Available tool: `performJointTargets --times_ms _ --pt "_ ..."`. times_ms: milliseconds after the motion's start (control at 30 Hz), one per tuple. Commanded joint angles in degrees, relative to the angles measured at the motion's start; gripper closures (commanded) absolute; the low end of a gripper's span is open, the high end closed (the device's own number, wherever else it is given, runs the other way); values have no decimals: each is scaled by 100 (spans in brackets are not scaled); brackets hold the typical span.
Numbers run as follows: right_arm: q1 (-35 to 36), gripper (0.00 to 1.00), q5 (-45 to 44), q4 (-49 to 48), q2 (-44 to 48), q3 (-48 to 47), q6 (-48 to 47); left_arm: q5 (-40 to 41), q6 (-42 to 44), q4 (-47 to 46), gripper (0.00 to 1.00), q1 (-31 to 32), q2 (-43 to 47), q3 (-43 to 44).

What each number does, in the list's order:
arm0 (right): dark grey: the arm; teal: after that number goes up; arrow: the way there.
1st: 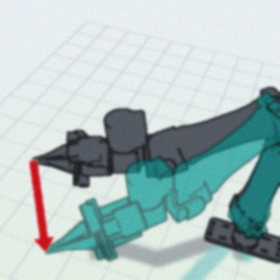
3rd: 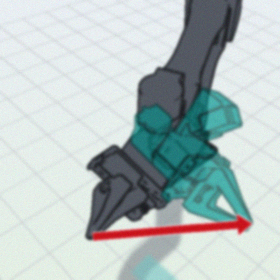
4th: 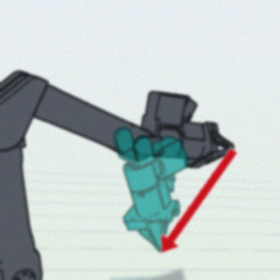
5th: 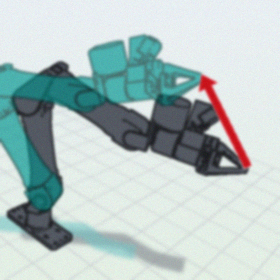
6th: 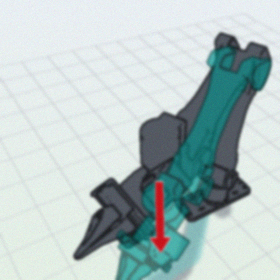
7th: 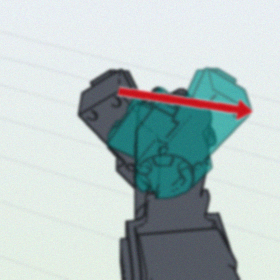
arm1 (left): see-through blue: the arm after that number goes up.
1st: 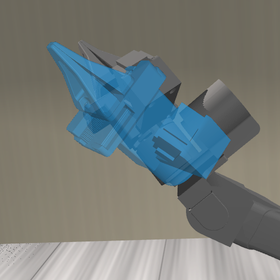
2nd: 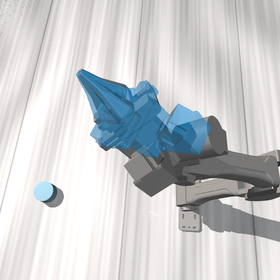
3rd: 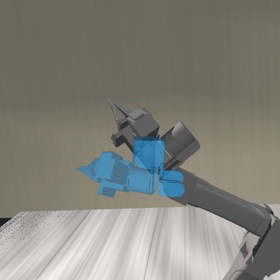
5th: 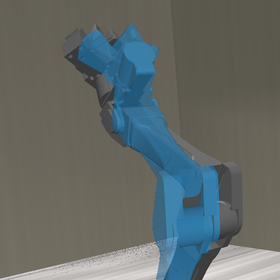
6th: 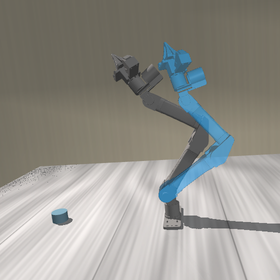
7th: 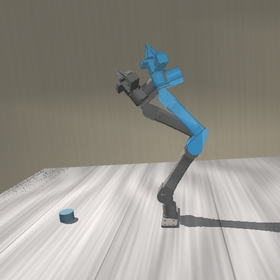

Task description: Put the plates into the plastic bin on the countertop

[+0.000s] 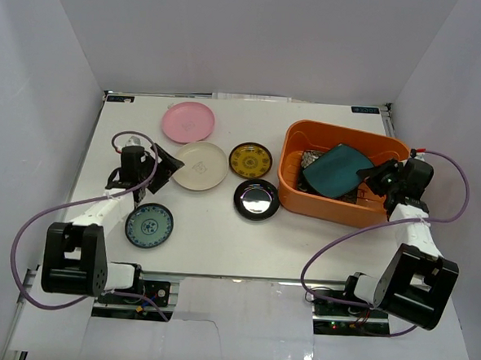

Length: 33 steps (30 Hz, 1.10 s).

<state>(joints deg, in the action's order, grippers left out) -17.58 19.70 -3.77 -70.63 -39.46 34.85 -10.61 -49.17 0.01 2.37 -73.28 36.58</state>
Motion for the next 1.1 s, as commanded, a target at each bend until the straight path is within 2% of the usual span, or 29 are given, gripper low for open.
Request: performJointTargets --times_ms 0,67,100,167,200,300,400,433,467,533,567,633,767,800,833,1000,1067 --pt "-17 90 -116 -617 15 -44 -127 472 117 -150 10 27 -343 60" --pt "-17 81 -238 -529 -30 -26 -259 525 127 -107 12 27 -599 208" --pt "-17 62 -291 -441 -21 -18 -294 525 205 -107 13 27 -853 270" --pt "-8 41 -458 -388 40 -9 -356 534 249 -37 15 27 -1091 420" --pt "-8 24 -493 -344 67 -26 -408 560 302 -36 16 27 -1205 542" --pt "27 2 -766 -28 277 -123 -575 630 346 122 25 35 -1452 640" --pt "62 8 -1012 236 628 -176 -655 736 469 166 33 53 -1654 763" --pt "71 8 -1030 263 838 -150 -681 736 496 166 41 62 -1707 841" --pt "106 9 -1073 324 945 -115 -690 762 522 183 45 62 -1795 860" --pt "141 9 -1100 368 1252 -97 -751 859 557 192 51 62 -1892 886" --pt "193 9 -1092 534 1332 -97 -778 876 557 253 61 62 -2005 912" --pt "290 9 -987 588 1534 -114 -848 885 557 271 66 62 -2085 956" --pt "632 10 -1038 939 1675 -299 -1015 955 575 306 83 70 -2173 1026" --pt "703 10 -1074 1009 1710 -308 -1024 973 618 333 96 70 -2156 1044" --pt "765 10 -1135 1010 1780 -299 -1033 973 619 385 100 70 -2130 1070" --pt "1063 10 -1171 1089 1816 -343 -1051 1070 645 429 100 70 -1560 1018" --pt "1395 4 -1136 923 1895 -378 -1033 712 645 421 100 70 -937 966"
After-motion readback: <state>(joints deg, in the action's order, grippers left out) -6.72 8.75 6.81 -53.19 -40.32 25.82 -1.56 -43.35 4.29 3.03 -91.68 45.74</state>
